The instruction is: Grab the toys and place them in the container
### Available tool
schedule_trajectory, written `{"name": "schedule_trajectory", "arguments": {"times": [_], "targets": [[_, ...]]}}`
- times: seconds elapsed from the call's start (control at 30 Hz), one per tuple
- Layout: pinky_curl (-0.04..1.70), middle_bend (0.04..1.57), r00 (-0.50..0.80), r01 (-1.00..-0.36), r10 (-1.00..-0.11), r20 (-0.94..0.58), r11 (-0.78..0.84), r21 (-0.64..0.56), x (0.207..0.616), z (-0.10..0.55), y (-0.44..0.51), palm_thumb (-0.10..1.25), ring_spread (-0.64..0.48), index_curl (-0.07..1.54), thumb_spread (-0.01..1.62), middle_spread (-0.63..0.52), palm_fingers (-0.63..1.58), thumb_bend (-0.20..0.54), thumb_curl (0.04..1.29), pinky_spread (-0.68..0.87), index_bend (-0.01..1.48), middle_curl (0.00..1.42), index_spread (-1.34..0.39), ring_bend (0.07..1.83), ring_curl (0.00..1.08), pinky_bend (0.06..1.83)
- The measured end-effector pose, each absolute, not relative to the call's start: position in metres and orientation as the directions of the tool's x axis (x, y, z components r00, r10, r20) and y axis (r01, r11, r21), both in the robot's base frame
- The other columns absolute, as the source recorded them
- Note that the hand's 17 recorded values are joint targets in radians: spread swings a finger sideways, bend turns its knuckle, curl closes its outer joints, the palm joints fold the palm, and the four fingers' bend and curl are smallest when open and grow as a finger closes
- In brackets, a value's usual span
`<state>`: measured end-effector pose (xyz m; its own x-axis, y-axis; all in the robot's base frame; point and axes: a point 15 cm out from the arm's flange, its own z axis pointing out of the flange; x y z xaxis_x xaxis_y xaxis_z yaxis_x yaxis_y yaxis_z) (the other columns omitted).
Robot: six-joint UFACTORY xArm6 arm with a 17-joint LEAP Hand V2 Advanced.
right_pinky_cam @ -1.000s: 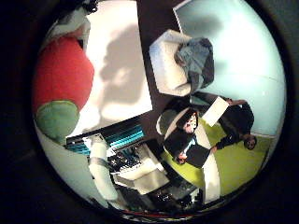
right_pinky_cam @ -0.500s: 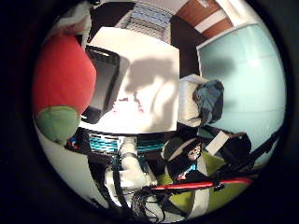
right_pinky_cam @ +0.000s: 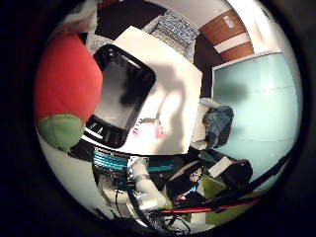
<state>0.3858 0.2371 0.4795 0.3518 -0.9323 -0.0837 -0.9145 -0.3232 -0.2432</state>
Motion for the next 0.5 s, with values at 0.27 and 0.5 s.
{"name": "schedule_trajectory", "arguments": {"times": [0.27,0.5], "targets": [[0.8,0.52,0.313,-0.935,-0.947,-0.077,-0.293,-0.2,0.406,0.441,0.218,0.64,0.04,0.59,1.2,-0.07,-0.04,-0.021,0.51,0.25,0.42,0.55,-0.47,0.68,0.47,0.69],[0.59,0.2,0.351,-0.922,-0.935,-0.055,-0.335,-0.196,0.407,0.431,0.214,0.63,0.22,0.4,1.21,0.04,-0.01,-0.017,0.42,0.58,0.18,0.37,-0.49,0.39,0.31,0.62]]}}
